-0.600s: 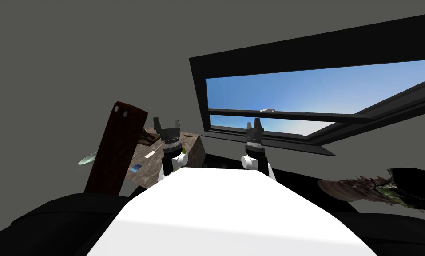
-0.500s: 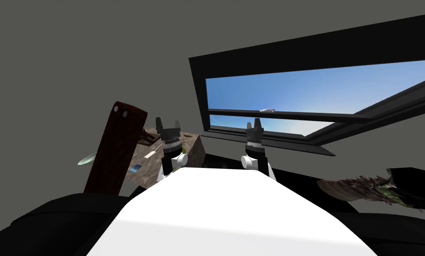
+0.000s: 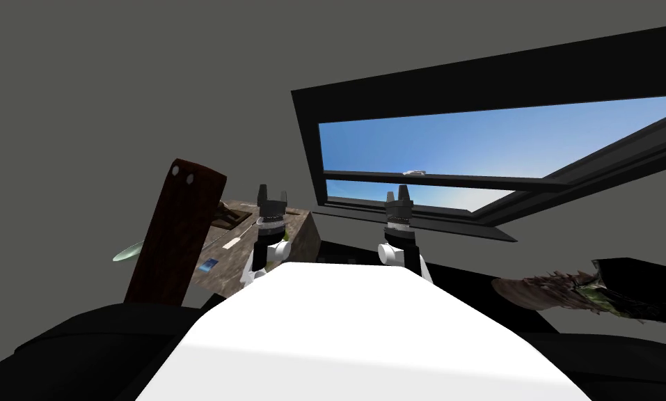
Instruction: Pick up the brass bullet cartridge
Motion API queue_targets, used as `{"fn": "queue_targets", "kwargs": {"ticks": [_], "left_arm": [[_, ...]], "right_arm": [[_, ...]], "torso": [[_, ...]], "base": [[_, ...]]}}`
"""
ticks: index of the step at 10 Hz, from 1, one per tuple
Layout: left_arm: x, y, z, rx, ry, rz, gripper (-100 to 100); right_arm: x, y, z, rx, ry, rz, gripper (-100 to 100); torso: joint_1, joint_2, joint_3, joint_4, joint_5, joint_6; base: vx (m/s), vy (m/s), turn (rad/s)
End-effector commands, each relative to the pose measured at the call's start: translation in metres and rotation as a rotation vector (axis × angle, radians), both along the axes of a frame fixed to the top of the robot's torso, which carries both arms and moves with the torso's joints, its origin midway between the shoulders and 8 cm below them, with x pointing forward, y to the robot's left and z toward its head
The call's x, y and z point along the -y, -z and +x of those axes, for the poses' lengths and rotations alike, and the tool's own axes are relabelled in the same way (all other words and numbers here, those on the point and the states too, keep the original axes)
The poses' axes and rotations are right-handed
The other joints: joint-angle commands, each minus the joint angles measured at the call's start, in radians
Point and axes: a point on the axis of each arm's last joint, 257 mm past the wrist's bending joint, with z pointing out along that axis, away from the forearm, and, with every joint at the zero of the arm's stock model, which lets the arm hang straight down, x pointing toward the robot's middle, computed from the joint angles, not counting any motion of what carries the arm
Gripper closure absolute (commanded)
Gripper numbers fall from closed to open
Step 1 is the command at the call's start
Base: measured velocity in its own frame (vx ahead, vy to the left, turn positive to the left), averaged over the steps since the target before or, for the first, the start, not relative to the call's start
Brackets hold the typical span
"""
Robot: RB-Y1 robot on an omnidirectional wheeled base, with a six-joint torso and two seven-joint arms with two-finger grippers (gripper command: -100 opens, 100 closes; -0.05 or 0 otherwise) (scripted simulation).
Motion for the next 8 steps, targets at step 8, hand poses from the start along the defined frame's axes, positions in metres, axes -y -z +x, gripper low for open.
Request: {"fn": "queue_targets", "kwargs": {"ticks": [8], "left_arm": [[-0.014,0.052,0.045,-0.249,-0.027,0.097,-100]], "right_arm": [[0.0,0.0,0.0,0.0,0.0,0.0,0]], "torso": [[0.0,0.0,0.0,0.0,0.0,0.0]], "base": [[-0.005,-0.037,-0.024]]}}
